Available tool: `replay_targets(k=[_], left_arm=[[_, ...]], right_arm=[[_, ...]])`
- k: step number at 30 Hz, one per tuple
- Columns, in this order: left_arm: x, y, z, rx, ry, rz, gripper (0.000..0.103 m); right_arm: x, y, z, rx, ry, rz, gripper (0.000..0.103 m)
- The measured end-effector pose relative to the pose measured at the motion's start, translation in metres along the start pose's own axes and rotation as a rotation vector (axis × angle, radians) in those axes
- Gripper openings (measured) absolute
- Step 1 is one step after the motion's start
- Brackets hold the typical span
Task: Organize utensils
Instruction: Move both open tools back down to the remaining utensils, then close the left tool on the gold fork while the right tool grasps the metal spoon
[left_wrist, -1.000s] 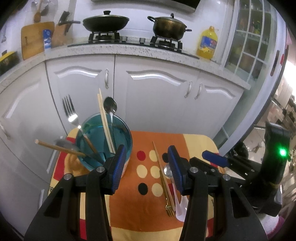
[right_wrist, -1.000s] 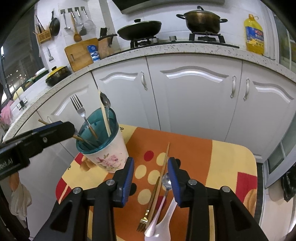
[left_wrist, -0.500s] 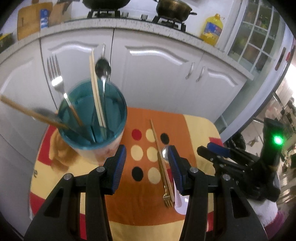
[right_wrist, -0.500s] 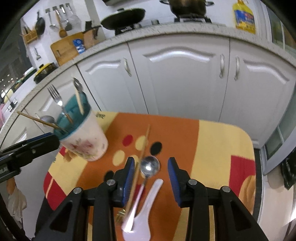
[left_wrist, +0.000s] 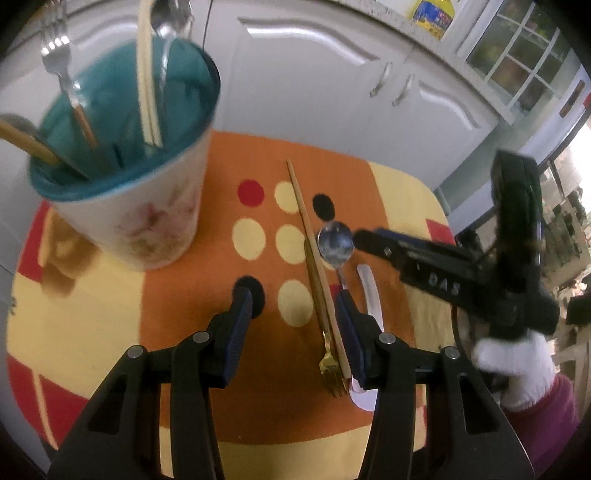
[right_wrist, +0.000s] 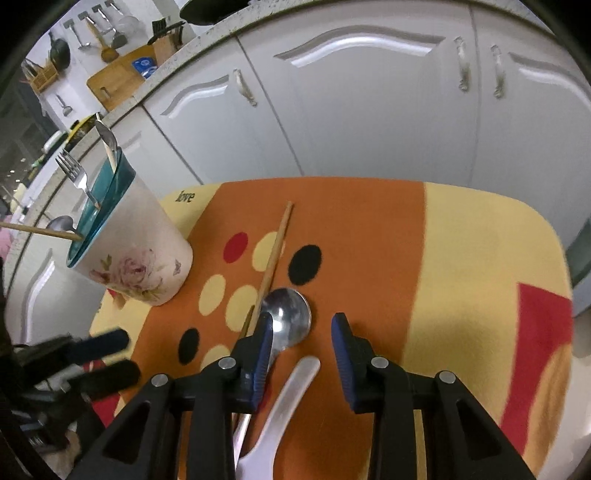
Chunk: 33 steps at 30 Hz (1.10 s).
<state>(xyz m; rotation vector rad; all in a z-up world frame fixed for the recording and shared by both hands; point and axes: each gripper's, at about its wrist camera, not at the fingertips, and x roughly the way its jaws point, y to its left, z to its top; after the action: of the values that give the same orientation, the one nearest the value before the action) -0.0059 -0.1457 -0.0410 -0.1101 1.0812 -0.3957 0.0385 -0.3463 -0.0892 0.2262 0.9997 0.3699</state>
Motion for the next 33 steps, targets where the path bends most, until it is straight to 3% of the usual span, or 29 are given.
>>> replay_targets(k=[6, 8, 13, 26, 33], left_arm=[[0.017, 0.003, 0.002, -0.010, 0.045, -0.003, 0.046], [0.021, 0.002, 0.003, -0.008, 0.051, 0.003, 0.046], [0.035, -0.001, 0.007, 0.005, 0.076, 0.011, 0.046], [0.060, -0.011, 0.013, 0.019, 0.119, 0.024, 0.045], [0.061, -0.003, 0.018, 0.006, 0.117, 0.060, 0.043]], right_arm=[[0.025, -0.007, 0.010, -0.024, 0.022, 0.048, 0.032], [0.030, -0.009, 0.010, -0.019, 0.022, 0.096, 0.017], [0.025, -0.012, 0.007, -0.023, -0.005, 0.115, 0.003], [-0.003, -0.035, -0.002, -0.021, -0.025, 0.036, 0.002], [0.000, -0.034, -0.001, -0.040, -0.007, 0.038, 0.002]])
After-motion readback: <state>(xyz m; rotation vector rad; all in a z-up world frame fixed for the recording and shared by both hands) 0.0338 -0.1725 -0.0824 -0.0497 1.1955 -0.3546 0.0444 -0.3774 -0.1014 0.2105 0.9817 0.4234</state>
